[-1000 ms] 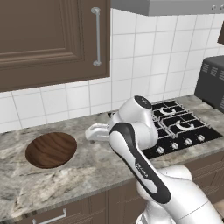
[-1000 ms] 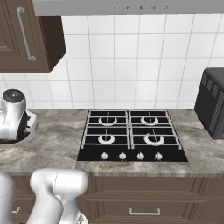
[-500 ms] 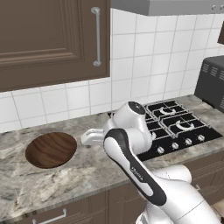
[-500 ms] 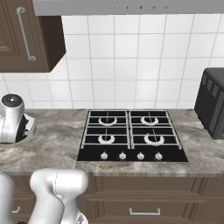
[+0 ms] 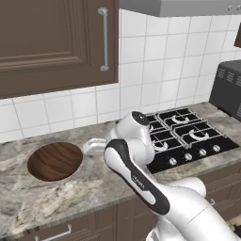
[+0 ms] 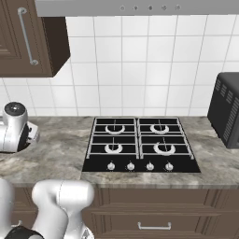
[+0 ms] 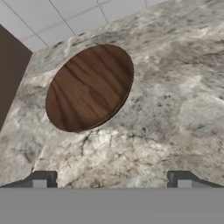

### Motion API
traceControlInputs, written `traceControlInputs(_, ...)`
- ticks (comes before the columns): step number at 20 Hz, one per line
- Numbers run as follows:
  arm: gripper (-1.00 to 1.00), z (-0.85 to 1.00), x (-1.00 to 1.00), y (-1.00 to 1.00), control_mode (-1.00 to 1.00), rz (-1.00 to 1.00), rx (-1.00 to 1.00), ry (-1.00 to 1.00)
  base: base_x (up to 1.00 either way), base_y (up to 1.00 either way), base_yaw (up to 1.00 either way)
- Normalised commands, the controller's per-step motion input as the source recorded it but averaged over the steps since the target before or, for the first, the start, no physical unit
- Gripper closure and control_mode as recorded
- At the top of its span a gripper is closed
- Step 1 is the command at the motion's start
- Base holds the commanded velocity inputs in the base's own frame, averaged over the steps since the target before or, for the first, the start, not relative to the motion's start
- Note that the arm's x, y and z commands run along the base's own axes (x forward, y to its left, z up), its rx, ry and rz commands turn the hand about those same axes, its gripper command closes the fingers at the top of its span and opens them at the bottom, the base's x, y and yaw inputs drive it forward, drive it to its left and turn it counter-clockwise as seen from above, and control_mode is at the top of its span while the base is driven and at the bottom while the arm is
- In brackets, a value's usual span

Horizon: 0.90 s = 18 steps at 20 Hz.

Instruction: Pick the cup and bowl from the counter and place them on the counter next to the sink.

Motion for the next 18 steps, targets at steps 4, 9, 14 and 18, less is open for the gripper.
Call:
traceControlInputs(4, -1.00, 0.00, 0.44, 0.00, -1.00, -0.03, 0.00, 0.00, 0.00, 0.00, 0.00)
traceControlInputs(9, -1.00, -0.05, 0.51, 0.00, -1.00, -0.03, 0.00, 0.00, 0.00, 0.00, 0.00)
traceControlInputs(14, -1.00, -0.18, 0.46, 0.02, -1.00, -0.04, 0.00, 0.00, 0.00, 0.00, 0.00)
traceControlInputs(18, -1.00, -0.18, 0.30, 0.08, -1.00, -0.02, 0.00, 0.00, 0.00, 0.00, 0.00)
